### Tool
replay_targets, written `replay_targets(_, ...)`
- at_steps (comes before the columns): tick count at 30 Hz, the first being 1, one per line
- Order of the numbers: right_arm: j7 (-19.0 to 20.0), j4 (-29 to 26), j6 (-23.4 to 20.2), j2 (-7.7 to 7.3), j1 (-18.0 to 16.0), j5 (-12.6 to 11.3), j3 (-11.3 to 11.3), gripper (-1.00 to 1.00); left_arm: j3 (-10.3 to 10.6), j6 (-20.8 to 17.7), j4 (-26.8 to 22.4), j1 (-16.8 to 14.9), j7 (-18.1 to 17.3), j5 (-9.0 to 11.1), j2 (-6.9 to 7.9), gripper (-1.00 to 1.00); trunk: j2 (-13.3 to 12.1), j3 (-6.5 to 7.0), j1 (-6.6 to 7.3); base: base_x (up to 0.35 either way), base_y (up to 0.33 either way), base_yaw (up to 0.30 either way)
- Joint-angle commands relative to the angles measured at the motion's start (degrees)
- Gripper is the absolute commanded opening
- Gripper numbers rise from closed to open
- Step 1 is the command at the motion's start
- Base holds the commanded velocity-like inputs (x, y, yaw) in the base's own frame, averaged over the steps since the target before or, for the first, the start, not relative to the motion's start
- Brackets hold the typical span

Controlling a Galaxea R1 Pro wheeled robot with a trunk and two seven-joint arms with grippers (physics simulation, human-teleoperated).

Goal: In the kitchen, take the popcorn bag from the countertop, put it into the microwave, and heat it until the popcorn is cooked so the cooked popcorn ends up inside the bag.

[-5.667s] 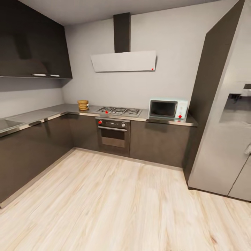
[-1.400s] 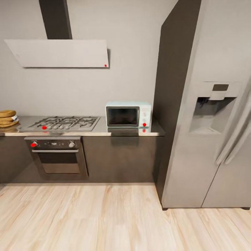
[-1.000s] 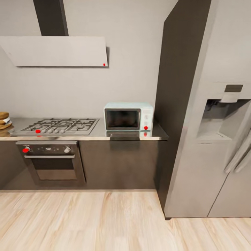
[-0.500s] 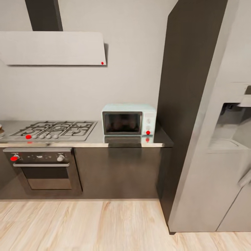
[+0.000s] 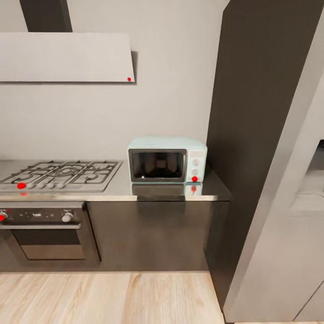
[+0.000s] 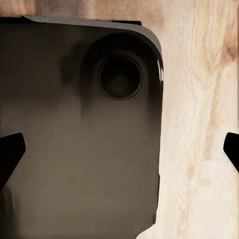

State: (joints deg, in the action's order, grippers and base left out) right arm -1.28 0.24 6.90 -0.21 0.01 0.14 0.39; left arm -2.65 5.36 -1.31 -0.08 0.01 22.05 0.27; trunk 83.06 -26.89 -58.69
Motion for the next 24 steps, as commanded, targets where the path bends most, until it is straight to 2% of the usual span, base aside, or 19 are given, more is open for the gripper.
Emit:
replay_targets(1, -0.13, 0.03, 0.22, -0.01, -0.01, 0.01, 0.05, 1.0, -0.25, 0.13, -0.01, -0.01, 0.01, 0.01, -0.01, 1.0, 0.02, -0.04, -0.03, 0.324, 0.0, 0.0)
replay_targets(15, -0.05, 0.03, 0.08, -0.04, -0.01, 0.1, 0.08, 1.0, -0.33, 0.18, -0.01, -0.01, 0.06, 0.01, -0.01, 1.0, 0.02, -0.04, -0.03, 0.309, 0.0, 0.0)
replay_targets(20, -0.02, 0.03, 0.0, 0.03, -0.01, 0.19, 0.2, 1.0, -0.31, 0.28, -0.01, -0.01, 0.07, -0.02, -0.01, 1.0, 0.02, -0.04, -0.03, 0.242, 0.0, 0.0)
replay_targets(24, -0.07, 0.03, 0.15, 0.04, -0.01, 0.12, 0.15, 1.0, -0.36, 0.34, -0.01, -0.01, 0.06, 0.01, -0.01, 1.0, 0.02, -0.04, -0.03, 0.085, 0.0, 0.0)
